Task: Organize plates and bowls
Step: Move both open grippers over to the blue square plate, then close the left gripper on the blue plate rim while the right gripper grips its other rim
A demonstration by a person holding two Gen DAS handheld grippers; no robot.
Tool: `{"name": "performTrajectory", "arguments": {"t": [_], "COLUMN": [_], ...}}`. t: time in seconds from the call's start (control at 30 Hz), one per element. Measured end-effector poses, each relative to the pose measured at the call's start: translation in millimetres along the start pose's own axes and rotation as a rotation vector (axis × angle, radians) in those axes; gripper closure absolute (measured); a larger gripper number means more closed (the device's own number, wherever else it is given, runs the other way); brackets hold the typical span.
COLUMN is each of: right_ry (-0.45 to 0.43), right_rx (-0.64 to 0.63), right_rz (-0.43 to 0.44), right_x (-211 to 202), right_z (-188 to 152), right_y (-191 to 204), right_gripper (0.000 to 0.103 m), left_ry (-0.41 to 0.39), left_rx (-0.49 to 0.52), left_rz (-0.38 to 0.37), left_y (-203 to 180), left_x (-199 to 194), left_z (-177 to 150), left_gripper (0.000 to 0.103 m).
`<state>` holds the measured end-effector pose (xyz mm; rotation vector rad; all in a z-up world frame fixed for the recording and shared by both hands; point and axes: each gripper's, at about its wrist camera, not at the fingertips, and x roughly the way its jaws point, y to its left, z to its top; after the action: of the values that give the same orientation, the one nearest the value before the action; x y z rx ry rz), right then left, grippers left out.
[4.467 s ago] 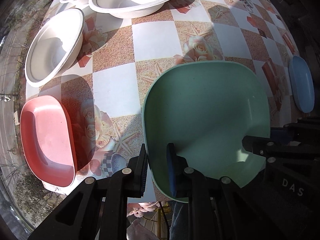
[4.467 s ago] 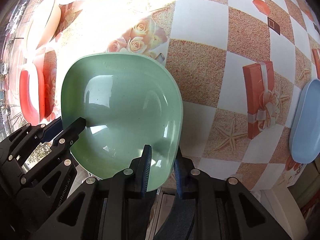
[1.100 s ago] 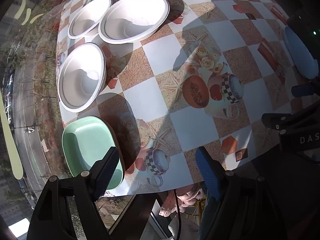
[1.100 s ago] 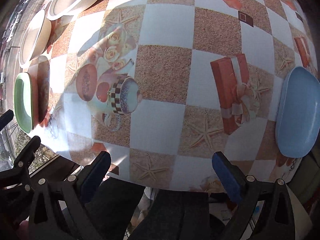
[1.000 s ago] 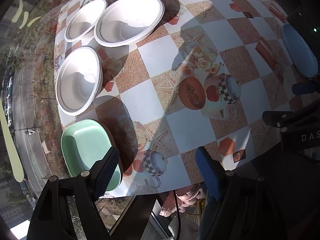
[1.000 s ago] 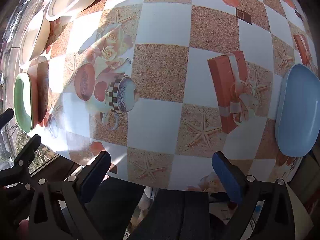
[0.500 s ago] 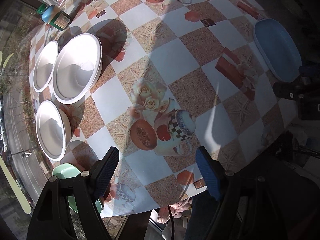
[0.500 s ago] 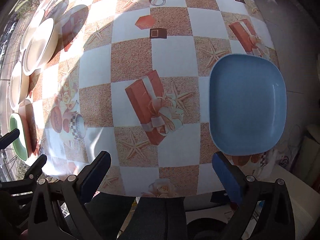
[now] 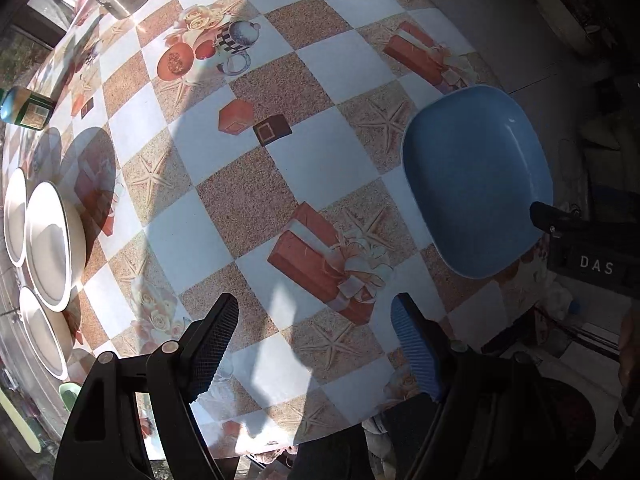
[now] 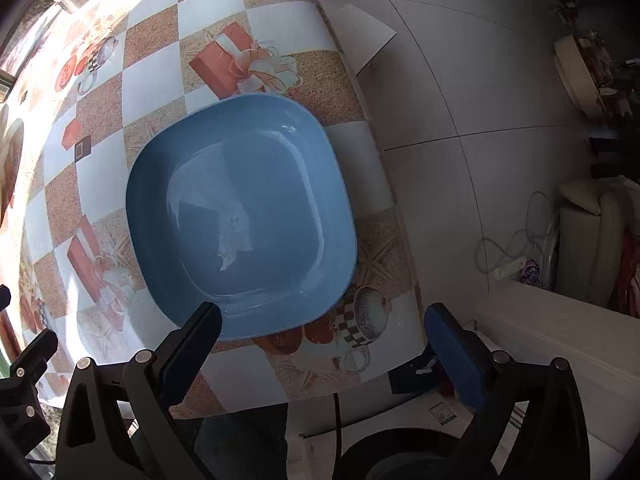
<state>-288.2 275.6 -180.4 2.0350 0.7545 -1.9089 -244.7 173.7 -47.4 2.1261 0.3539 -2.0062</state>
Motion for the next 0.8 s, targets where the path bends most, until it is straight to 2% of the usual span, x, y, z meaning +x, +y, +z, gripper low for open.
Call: {"name": "performTrajectory", "arguments": {"t": [0.27, 0.43, 0.53, 0.67, 0.8], "right_ry": [-0.006, 0.012, 0.008, 0.005, 0.013], "right_rx": [-0.068, -0.156, -0.200, -0.250, -0.302], "right_rz": [-0.143, -0.192, -0.185, -0.149, -0.092], "right_x": [26, 42, 39, 37, 34], "right_z": [28, 33, 29, 22, 9], "right_y": [-20, -6, 12, 40, 77], "right_gripper": [0.001, 0.001, 0.001, 0.001, 0.001], "left_ry": [0.001, 0.008, 0.008, 0.008, 0.026], "left_rx": [-0.005, 0.007, 0.009, -0.014, -0.078], "left_rz": [0.026, 0.056, 0.070, 0.100, 0.132], "left_y": [-43, -46, -35, -4, 38], "left_x": [31, 46, 47, 46, 46], "left_z": [44, 60, 63, 47, 26], "left_gripper": [0.021, 0.021, 0.021, 0.021, 0.021]}}
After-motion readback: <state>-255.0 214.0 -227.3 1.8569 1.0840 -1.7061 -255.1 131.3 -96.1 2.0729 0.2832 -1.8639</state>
